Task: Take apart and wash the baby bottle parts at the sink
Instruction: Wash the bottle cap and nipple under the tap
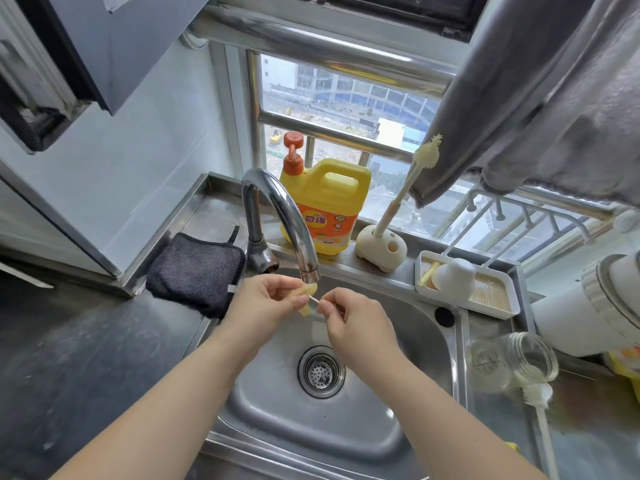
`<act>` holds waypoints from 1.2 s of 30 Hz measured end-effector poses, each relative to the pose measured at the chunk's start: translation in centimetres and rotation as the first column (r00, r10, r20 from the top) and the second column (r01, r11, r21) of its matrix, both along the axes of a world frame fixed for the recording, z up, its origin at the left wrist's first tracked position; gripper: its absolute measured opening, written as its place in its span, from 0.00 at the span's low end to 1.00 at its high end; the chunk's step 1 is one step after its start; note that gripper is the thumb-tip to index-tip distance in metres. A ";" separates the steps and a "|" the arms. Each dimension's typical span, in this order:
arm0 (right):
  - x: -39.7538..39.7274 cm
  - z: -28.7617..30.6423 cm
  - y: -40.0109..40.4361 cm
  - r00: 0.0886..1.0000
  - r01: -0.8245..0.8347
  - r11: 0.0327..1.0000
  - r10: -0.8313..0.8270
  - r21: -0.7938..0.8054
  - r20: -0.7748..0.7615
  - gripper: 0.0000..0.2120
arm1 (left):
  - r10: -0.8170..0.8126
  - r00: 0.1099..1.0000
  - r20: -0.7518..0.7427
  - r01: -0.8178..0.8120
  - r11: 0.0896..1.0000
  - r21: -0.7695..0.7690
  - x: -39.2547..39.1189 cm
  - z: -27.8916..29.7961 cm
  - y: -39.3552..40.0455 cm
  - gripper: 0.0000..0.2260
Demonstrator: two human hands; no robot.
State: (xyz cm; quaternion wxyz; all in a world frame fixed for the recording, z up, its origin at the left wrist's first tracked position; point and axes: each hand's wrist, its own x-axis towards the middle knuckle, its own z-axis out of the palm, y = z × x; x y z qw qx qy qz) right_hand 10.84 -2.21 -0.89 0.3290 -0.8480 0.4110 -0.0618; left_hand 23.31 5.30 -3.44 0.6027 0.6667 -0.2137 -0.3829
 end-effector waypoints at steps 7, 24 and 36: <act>0.3 -0.2 -0.4 0.998 0.053 0.998 -0.054 0.039 0.036 0.07 | -0.079 0.997 -0.022 0.079 0.997 0.013 0.2 0.0 -0.4 0.08; -0.5 -0.3 -1.8 0.998 -0.047 0.998 0.048 0.036 -0.035 0.07 | 0.045 0.994 -0.095 -0.041 0.998 0.042 0.1 -1.5 -0.5 0.11; -2.8 -0.1 -3.5 0.992 -0.090 0.991 0.098 0.100 -0.084 0.06 | 0.199 0.954 -0.223 -0.173 0.976 0.131 1.3 -1.9 -0.4 0.13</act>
